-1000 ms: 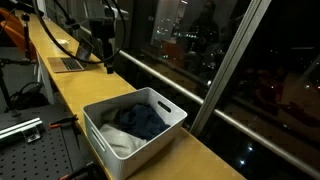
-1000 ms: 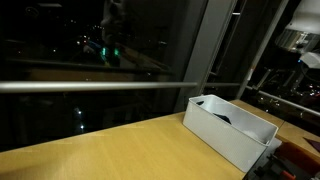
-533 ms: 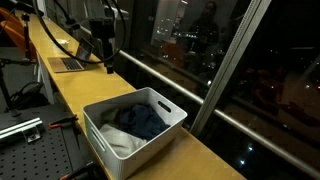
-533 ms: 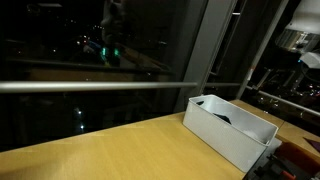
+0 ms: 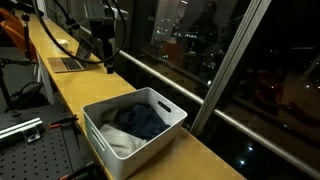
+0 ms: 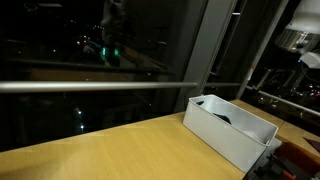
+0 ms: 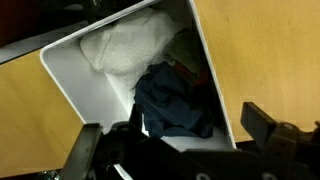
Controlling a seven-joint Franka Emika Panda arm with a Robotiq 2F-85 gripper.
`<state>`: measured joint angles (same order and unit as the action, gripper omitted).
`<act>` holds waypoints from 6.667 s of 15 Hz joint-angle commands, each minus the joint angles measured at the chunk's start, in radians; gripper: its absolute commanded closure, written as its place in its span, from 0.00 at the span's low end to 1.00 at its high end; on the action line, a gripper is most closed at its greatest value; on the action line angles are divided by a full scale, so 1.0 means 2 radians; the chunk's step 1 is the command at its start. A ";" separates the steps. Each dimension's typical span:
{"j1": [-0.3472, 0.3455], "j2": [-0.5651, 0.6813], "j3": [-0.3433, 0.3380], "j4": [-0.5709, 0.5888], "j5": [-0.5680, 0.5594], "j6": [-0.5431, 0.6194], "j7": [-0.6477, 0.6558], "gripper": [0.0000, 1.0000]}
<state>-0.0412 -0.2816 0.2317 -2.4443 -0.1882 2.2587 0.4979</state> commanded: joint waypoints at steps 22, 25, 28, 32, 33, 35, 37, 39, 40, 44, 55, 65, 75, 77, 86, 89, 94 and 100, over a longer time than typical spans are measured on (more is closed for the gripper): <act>0.001 0.051 -0.033 0.047 -0.022 0.042 -0.017 0.00; 0.002 0.096 -0.047 0.082 -0.018 0.064 -0.026 0.00; 0.007 0.143 -0.064 0.115 -0.002 0.072 -0.033 0.00; 0.010 0.210 -0.084 0.134 0.036 0.083 -0.051 0.00; 0.010 0.225 -0.088 0.137 0.046 0.085 -0.057 0.00; 0.008 0.261 -0.098 0.141 0.064 0.101 -0.071 0.00; 0.006 0.298 -0.105 0.152 0.085 0.119 -0.086 0.00; 0.005 0.341 -0.107 0.174 0.107 0.128 -0.103 0.00; 0.004 0.359 -0.106 0.186 0.118 0.128 -0.111 0.00; -0.002 0.423 -0.110 0.242 0.145 0.115 -0.130 0.00; -0.029 0.468 -0.108 0.282 0.214 0.055 -0.137 0.86; 0.010 0.255 -0.116 0.240 0.192 0.012 -0.113 1.00; 0.151 0.207 -0.021 0.323 0.051 -0.149 -0.032 1.00; 0.184 0.216 0.004 0.347 0.022 -0.179 -0.008 1.00; 0.274 0.290 0.039 0.447 -0.030 -0.257 0.055 1.00; 0.251 0.286 0.020 0.413 -0.014 -0.234 0.049 1.00; 0.224 0.287 0.003 0.385 -0.001 -0.219 0.048 1.00; 0.215 0.294 -0.001 0.357 0.013 -0.194 0.050 1.00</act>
<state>0.3884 0.3083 0.2373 -1.7059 -0.1884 1.8378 0.6036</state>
